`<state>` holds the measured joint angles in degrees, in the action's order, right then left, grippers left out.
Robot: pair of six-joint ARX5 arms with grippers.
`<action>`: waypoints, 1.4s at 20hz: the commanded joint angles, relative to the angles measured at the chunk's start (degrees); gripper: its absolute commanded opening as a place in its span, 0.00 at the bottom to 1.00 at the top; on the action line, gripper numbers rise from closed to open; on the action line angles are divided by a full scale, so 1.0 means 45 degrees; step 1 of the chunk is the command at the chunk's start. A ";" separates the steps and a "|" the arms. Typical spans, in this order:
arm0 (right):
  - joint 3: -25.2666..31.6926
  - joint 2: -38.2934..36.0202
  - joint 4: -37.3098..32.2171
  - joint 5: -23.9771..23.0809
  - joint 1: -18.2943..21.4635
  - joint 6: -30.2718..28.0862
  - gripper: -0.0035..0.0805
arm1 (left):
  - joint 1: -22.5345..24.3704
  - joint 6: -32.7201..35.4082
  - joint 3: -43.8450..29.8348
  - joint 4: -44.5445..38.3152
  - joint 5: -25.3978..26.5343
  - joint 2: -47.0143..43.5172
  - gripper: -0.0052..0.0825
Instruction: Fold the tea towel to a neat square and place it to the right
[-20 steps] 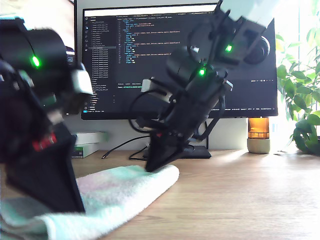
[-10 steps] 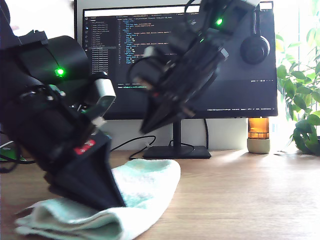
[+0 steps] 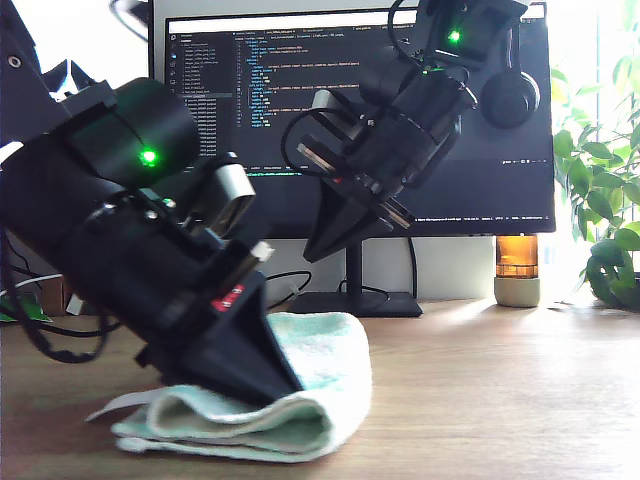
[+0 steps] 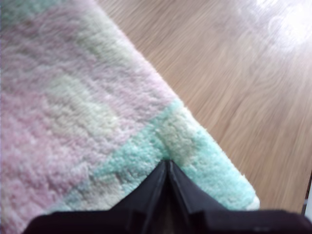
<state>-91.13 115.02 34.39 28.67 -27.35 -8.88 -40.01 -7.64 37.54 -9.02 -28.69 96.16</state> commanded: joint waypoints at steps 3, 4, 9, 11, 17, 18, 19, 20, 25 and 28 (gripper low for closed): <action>0.0049 0.0233 0.0087 0.0330 -0.0083 -0.0034 0.03 | -0.0189 -0.0398 -0.0321 -0.0593 0.0136 0.0627 0.03; 0.0049 0.0228 0.0097 0.0330 -0.0083 -0.0039 0.03 | -0.0131 -0.0389 -0.0287 -0.0588 0.0121 0.0554 0.03; 0.0049 -0.0087 0.0039 0.0321 -0.0083 -0.0155 0.03 | 0.0000 0.0136 -0.0262 -0.0568 -0.0053 -0.0568 0.03; 0.0049 -0.0413 0.0141 0.0296 -0.0083 -0.0384 0.03 | 0.0034 0.0291 -0.0262 -0.0257 -0.0063 -0.1166 0.03; 0.0078 -0.1375 0.0787 -0.0894 -0.0083 -0.1185 0.03 | 0.0374 0.3332 -0.0267 0.2380 0.0471 -0.3118 0.03; 0.0097 -0.1540 0.1001 -0.0903 -0.0083 -0.1350 0.03 | 0.0525 0.3784 -0.0267 0.2783 0.0588 -0.3371 0.03; 0.0209 -0.1729 0.1039 -0.0933 -0.0083 -0.1462 0.03 | 0.0704 0.4201 -0.0267 0.3104 0.0583 -0.3609 0.03; 0.0423 -0.1957 0.0947 -0.0947 -0.0083 -0.1506 0.03 | 0.0884 0.4381 -0.0267 0.3327 0.0578 -0.3793 0.03; 0.3172 -0.4041 -0.0505 -0.1258 -0.0097 -0.1909 0.03 | 0.1307 0.5129 -0.0267 0.3857 0.0049 -0.4872 0.03; 0.5474 -0.5853 -0.1807 -0.1253 -0.0097 -0.1987 0.03 | 0.1307 0.5722 -0.0267 0.5115 0.0005 -0.5566 0.03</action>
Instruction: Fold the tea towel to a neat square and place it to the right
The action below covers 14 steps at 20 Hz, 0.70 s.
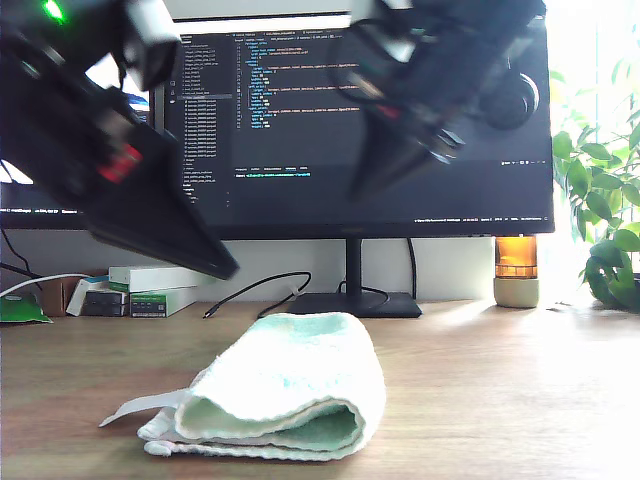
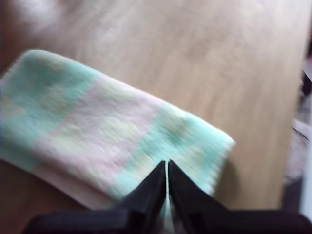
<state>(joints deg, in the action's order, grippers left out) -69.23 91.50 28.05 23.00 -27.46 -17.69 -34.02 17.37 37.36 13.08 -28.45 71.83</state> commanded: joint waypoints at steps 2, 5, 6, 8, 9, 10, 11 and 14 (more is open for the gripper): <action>0.2191 -0.1996 -0.1263 0.0010 -0.0170 0.0010 0.03 | -0.0024 0.0291 -0.0228 0.0957 -0.0175 -0.0670 0.03; 0.4464 -0.3759 -0.2234 -0.0029 -0.0583 0.0063 0.03 | -0.0024 0.0714 -0.0228 0.1855 -0.0214 -0.1083 0.03; 0.5187 -0.4274 -0.2395 -0.0165 -0.0816 -0.0078 0.03 | -0.0024 0.0724 -0.0228 0.2064 -0.0253 -0.1020 0.03; 0.6407 -0.5017 -0.2657 -0.0831 -0.1651 -0.0782 0.03 | -0.0063 0.0738 -0.0228 0.2016 -0.0461 -0.0733 0.03; 0.6800 -0.5217 -0.2686 -0.1409 -0.2181 -0.1268 0.03 | -0.0126 0.0816 -0.0228 0.1860 -0.0593 -0.0578 0.03; 0.7053 -0.5314 -0.2705 -0.2239 -0.2725 -0.1928 0.03 | -0.0175 0.0821 -0.0228 0.1749 -0.0588 -0.0447 0.03; 0.7155 -0.5314 -0.2710 -0.3084 -0.3211 -0.2652 0.03 | -0.0204 0.0821 -0.0228 0.1637 -0.0588 -0.0291 0.03; 0.7203 -0.5158 -0.2822 -0.3871 -0.4167 -0.5513 0.03 | -0.0204 0.0816 -0.0228 0.0840 -0.0593 0.0418 0.03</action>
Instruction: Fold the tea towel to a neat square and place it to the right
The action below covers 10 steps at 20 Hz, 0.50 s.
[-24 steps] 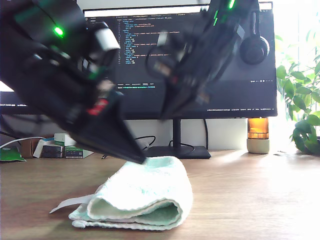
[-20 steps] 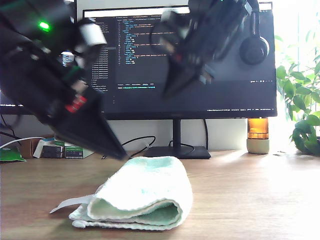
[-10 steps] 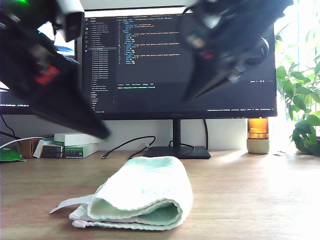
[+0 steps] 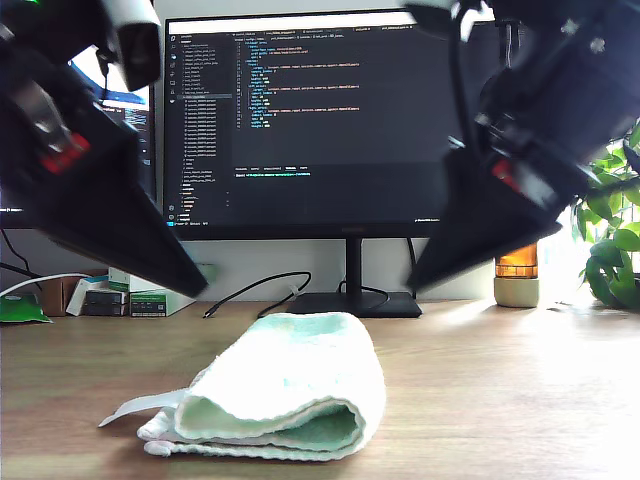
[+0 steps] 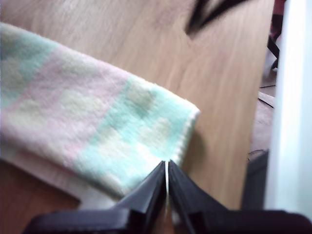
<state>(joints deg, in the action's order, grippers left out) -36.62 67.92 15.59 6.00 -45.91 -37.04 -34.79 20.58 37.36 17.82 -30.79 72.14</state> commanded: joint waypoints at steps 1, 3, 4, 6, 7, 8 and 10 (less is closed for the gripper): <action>-0.0044 0.0165 -0.0044 -0.0063 -0.0194 -0.1923 0.03 | -0.0034 0.0102 -0.0228 -0.0529 -0.0112 0.0670 0.03; -0.0044 0.0432 0.0068 0.0083 -0.0369 -0.3269 0.09 | -0.0034 0.0097 -0.0228 -0.0947 -0.0175 0.1190 0.03; -0.0044 0.0617 0.0228 0.0155 -0.0432 -0.4002 0.19 | -0.0034 0.0102 -0.0228 -0.1103 -0.0364 0.1433 0.03; -0.0044 0.0942 0.0525 0.0340 -0.0529 -0.6139 0.39 | -0.0034 0.0102 -0.0228 -0.1511 -0.0457 0.1889 0.03; -0.0044 0.1088 0.0612 0.0345 -0.0622 -0.7091 0.44 | -0.0034 0.0097 -0.0228 -0.1608 -0.0520 0.2069 0.03; -0.0044 0.1302 0.0695 0.0359 -0.0753 -0.7781 0.46 | -0.0034 0.0097 -0.0228 -0.1613 -0.0656 0.2191 0.03; -0.0044 0.1787 0.0729 0.0597 -0.0845 -0.8869 0.50 | -0.0034 0.0087 -0.0228 -0.1690 -0.0797 0.2249 0.03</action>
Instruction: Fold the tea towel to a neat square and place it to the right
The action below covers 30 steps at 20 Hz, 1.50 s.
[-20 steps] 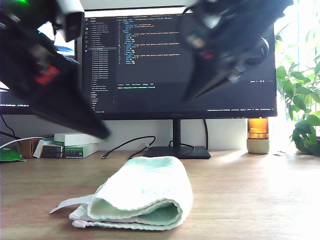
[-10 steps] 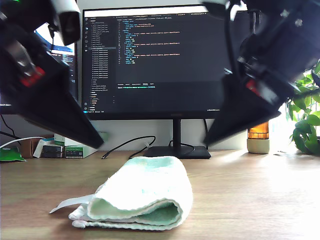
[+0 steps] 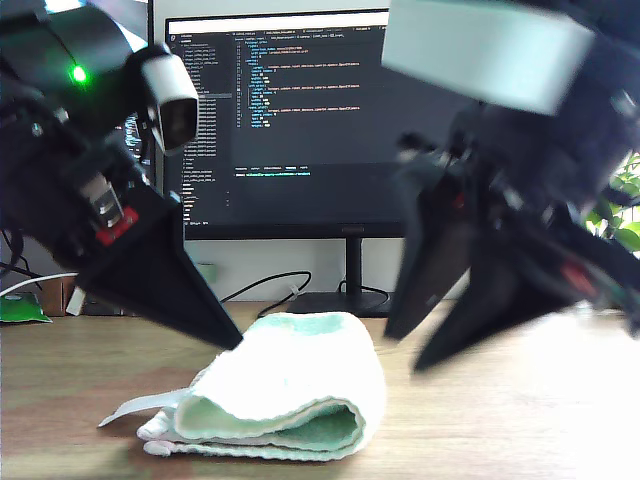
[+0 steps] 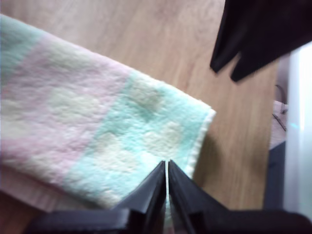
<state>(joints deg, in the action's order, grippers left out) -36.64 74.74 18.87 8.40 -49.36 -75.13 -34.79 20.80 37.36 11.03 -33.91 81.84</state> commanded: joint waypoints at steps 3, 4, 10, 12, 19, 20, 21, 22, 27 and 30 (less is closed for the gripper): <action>-0.0039 0.0879 -0.0656 -0.0185 -0.0384 -0.1666 0.65 | -0.0049 -0.0209 -0.0228 -0.0447 -0.0335 0.0097 0.03; -0.0039 0.1010 -0.1088 -0.0364 -0.0398 -0.1651 0.65 | -0.0063 -0.0364 -0.0228 -0.0471 -0.0427 0.0102 0.03; -0.0039 0.1797 -0.2171 -0.0627 -0.0423 -0.1656 0.58 | -0.0141 -0.0651 -0.0228 -0.0432 -0.0471 0.0413 0.03; -0.0039 0.2161 -0.2254 -0.0670 -0.0423 -0.1821 0.52 | -0.0141 -0.0680 -0.0228 -0.0398 -0.0476 0.0432 0.03; -0.0039 0.2861 -0.2885 -0.0641 -0.0641 -0.1987 0.34 | -0.0141 -0.0933 -0.0228 -0.0452 -0.0743 0.0432 0.03; -0.0039 0.2866 -0.2846 -0.0636 -0.0724 -0.1972 0.24 | -0.0141 -0.0967 -0.0228 -0.0437 -0.0743 0.0432 0.03; -0.0039 0.2866 -0.2778 -0.0631 -0.0865 -0.1972 0.13 | -0.0131 -0.0962 -0.0228 -0.0403 -0.0738 0.0427 0.03; -0.0039 0.2866 -0.2691 -0.0631 -0.0986 -0.1972 0.02 | -0.0131 -0.0957 -0.0228 -0.0355 -0.0733 0.0423 0.03; -0.0053 0.2817 -0.2778 -0.0738 -0.1253 -0.1248 0.03 | -0.0131 -0.0369 -0.0223 0.0306 0.0005 -0.0073 0.03; -0.0287 0.2759 -0.2769 -0.0782 -0.1253 -0.0879 0.03 | -0.0131 0.0359 -0.0223 0.0889 0.1365 -0.1049 0.03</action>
<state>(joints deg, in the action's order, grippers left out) -37.12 86.80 6.44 4.99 -54.48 -79.85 -35.20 21.54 37.34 15.03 -28.25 79.29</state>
